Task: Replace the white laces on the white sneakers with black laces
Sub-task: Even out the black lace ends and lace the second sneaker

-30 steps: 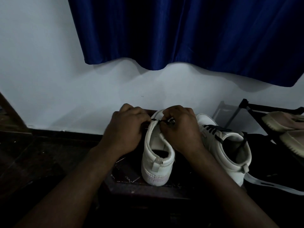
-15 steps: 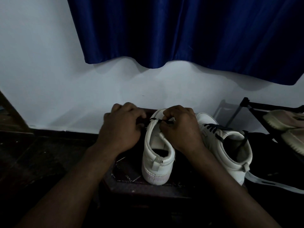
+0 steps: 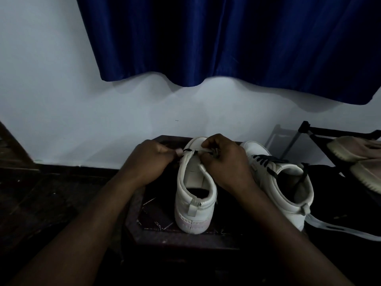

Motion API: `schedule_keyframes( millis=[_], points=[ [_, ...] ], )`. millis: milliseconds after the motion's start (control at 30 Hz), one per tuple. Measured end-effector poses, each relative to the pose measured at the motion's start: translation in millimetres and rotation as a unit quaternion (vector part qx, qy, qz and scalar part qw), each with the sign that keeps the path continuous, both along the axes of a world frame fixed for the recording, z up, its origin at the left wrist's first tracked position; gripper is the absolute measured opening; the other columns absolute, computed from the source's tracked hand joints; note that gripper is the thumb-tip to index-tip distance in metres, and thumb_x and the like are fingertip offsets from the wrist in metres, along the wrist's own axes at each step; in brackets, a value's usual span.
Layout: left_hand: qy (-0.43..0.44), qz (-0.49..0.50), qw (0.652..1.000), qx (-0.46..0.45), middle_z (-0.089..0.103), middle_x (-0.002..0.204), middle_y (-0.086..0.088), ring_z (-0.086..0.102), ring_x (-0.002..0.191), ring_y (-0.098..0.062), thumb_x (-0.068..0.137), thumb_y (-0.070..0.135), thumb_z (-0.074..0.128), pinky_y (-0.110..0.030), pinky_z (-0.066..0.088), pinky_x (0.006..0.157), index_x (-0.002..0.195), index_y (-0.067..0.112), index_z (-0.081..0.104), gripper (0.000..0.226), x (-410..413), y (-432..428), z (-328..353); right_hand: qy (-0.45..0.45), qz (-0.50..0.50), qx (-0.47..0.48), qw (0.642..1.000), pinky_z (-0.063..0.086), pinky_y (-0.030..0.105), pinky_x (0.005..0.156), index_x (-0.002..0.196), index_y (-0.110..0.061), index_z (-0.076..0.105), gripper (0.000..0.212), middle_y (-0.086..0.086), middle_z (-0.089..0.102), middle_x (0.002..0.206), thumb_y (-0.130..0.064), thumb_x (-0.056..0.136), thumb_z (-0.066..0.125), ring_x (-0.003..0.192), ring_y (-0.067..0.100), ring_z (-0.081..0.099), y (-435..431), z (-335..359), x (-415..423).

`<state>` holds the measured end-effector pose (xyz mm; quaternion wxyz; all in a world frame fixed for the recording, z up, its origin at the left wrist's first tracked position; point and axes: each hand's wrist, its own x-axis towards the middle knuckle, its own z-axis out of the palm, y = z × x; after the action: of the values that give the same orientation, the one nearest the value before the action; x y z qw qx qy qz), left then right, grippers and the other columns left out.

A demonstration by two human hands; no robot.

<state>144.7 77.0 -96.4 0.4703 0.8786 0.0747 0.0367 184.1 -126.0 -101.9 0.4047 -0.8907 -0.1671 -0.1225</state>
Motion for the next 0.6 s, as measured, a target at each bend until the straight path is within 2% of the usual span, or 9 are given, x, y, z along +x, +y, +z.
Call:
schedule_keyframes(
  millis=[67, 133, 167, 233, 300, 367, 467, 567, 600],
  points=[
    [-0.008, 0.037, 0.998, -0.043, 0.077, 0.075, -0.003, 0.072, 0.077, -0.014, 0.089, 0.058, 0.068, -0.041, 0.055, 0.084, 0.087, 0.019, 0.084, 0.042, 3.4, -0.5, 1.1, 0.021, -0.009, 0.019, 1.000, 0.040, 0.020, 0.073, 0.104, -0.021, 0.071, 0.017, -0.009, 0.073, 0.097, -0.023, 0.087, 0.075, 0.089, 0.008, 0.063, -1.6, 0.8, -2.0],
    [-0.001, 0.052, 0.999, 0.006, 0.071, 0.066, -0.005, 0.070, 0.070, -0.022, 0.093, 0.051, 0.068, -0.038, 0.053, 0.075, 0.085, 0.009, 0.081, 0.045, 5.0, -3.4, 2.0, 0.060, -0.012, 0.063, 0.996, 0.044, 0.021, 0.073, 0.101, -0.025, 0.070, 0.016, -0.014, 0.072, 0.094, -0.028, 0.087, 0.077, 0.085, 0.004, 0.064, -2.6, 0.8, -4.5],
    [0.012, 0.042, 0.998, 0.047, 0.072, 0.070, -0.009, 0.070, 0.074, -0.026, 0.094, 0.046, 0.067, -0.041, 0.054, 0.074, 0.086, 0.007, 0.079, 0.042, 5.7, -5.5, 0.8, 0.078, -0.010, 0.088, 0.993, 0.048, 0.022, 0.075, 0.099, -0.028, 0.070, 0.016, -0.014, 0.072, 0.093, -0.032, 0.087, 0.078, 0.085, 0.002, 0.065, -3.4, 0.5, -5.6],
    [0.021, 0.022, 0.994, 0.107, 0.076, 0.081, -0.005, 0.071, 0.084, -0.024, 0.092, 0.028, 0.064, -0.037, 0.055, 0.074, 0.084, 0.016, 0.080, 0.022, 4.9, -10.1, 0.8, 0.099, -0.005, 0.122, 0.988, 0.054, 0.026, 0.080, 0.096, -0.029, 0.070, 0.017, -0.014, 0.073, 0.095, -0.035, 0.085, 0.081, 0.089, 0.002, 0.067, -4.0, -0.7, -6.7],
    [0.008, 0.039, 0.994, 0.105, 0.073, 0.080, 0.004, 0.067, 0.082, -0.016, 0.090, 0.018, 0.063, -0.030, 0.048, 0.066, 0.079, 0.023, 0.074, 0.016, 4.0, -12.3, 1.6, 0.108, 0.004, 0.137, 0.985, 0.057, 0.032, 0.085, 0.097, -0.030, 0.070, 0.018, -0.014, 0.074, 0.097, -0.034, 0.084, 0.082, 0.094, 0.003, 0.068, -4.6, -2.1, -6.6],
    [-0.009, 0.058, 0.995, 0.079, 0.069, 0.081, 0.009, 0.064, 0.080, -0.011, 0.089, 0.019, 0.067, -0.026, 0.041, 0.063, 0.081, 0.027, 0.067, 0.011, 4.2, -14.0, 4.0, 0.114, 0.009, 0.153, 0.982, 0.058, 0.035, 0.088, 0.098, -0.031, 0.070, 0.019, -0.015, 0.074, 0.099, -0.031, 0.083, 0.082, 0.096, 0.003, 0.068, -5.0, -3.0, -6.0],
    [0.002, 0.042, 0.998, 0.038, 0.071, 0.086, 0.009, 0.065, 0.085, -0.012, 0.088, 0.021, 0.068, -0.028, 0.043, 0.070, 0.089, 0.028, 0.071, 0.008, 5.7, -16.4, 4.7, 0.120, 0.014, 0.151, 0.981, 0.057, 0.031, 0.087, 0.099, -0.031, 0.070, 0.019, -0.016, 0.074, 0.100, -0.029, 0.084, 0.081, 0.094, 0.001, 0.068, -3.0, -2.8, -7.2],
    [0.004, 0.047, 0.996, 0.078, 0.073, 0.077, 0.009, 0.067, 0.079, -0.011, 0.086, 0.025, 0.072, -0.025, 0.045, 0.066, 0.079, 0.024, 0.078, 0.009, 4.0, -11.2, 8.6, 0.122, 0.021, 0.148, 0.981, 0.056, 0.030, 0.088, 0.100, -0.029, 0.071, 0.018, -0.015, 0.074, 0.101, -0.022, 0.085, 0.077, 0.094, 0.001, 0.068, -0.8, -1.3, -7.2],
    [-0.003, 0.055, 0.997, 0.063, 0.073, 0.072, 0.007, 0.067, 0.074, -0.011, 0.085, 0.029, 0.076, -0.024, 0.046, 0.065, 0.074, 0.023, 0.078, 0.014, 3.5, -7.1, 10.0, 0.124, 0.024, 0.140, 0.982, 0.056, 0.029, 0.087, 0.101, -0.028, 0.071, 0.017, -0.015, 0.074, 0.101, -0.021, 0.086, 0.076, 0.093, 0.001, 0.068, -0.1, 0.5, -7.6]
  ],
)
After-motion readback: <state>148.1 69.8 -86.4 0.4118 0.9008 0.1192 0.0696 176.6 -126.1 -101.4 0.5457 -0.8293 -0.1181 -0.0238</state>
